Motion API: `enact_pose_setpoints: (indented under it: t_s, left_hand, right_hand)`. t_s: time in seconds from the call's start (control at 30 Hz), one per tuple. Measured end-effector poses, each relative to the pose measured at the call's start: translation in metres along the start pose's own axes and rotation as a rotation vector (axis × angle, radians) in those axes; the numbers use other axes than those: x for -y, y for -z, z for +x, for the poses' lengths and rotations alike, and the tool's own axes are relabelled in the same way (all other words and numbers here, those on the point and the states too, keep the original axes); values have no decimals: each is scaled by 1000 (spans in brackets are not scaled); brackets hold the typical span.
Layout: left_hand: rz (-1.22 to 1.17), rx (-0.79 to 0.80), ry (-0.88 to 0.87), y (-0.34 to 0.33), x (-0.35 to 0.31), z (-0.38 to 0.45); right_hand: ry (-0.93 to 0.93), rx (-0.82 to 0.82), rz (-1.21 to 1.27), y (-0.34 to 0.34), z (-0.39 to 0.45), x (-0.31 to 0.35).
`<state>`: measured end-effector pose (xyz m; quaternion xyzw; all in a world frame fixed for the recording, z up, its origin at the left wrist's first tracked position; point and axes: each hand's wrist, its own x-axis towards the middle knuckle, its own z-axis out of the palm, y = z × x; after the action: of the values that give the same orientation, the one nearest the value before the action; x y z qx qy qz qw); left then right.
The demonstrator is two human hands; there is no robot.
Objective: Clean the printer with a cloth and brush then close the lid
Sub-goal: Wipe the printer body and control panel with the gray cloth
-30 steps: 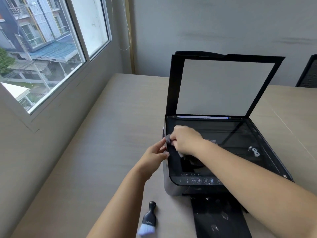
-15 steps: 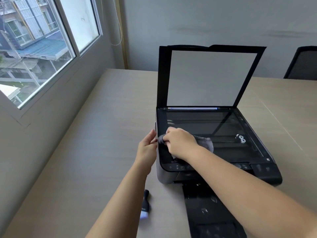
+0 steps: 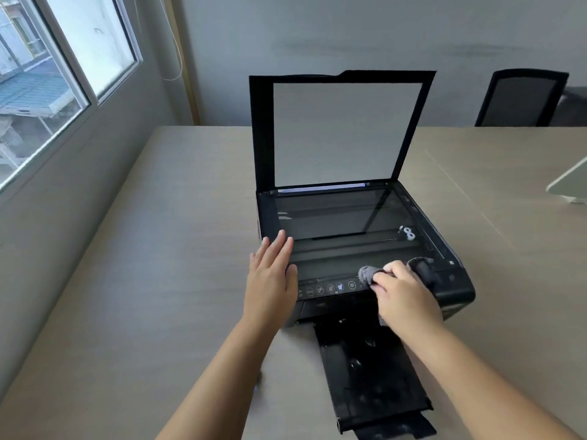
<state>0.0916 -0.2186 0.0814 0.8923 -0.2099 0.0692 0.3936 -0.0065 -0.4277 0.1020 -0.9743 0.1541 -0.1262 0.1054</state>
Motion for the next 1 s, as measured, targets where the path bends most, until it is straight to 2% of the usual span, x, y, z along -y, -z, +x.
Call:
enact_pose_setpoints:
  t_s: [0.07,0.17,0.3,0.47,0.53,0.63,0.7,0.87,1.0]
  left_hand:
    - [138,19,-110,-5,-3,1]
    - [236,44,-200,-14,-15,6]
    - [296,40,-290,-28,-29,11]
    - [400,32,-399,-37,-22,11]
    - [430,10,-447,-40,-19,11]
    - [459,-41,-492,-44,-16,11]
    - [461,-79,-504,-45,-15,12]
    - [437,-156,-530,-47,-13,11]
    - [462,-155,-524,-48,-14,12]
  right_hand:
    - [-93,-66,-40,4,-6,-25]
    - [-137,-103,-12,1,-5,-14]
    - [19,-54,-70,-2,-7,1]
    - [-189,32,-265,25,-1,-40]
    - [-159,40,-248,25,6,-28]
    - [-72,171,-127,17,8,3]
    - [-63,175,-104,18,5,6]
    - [-201,182,-246,41,11,-26]
    - [-76,195,-181,34,12,0]
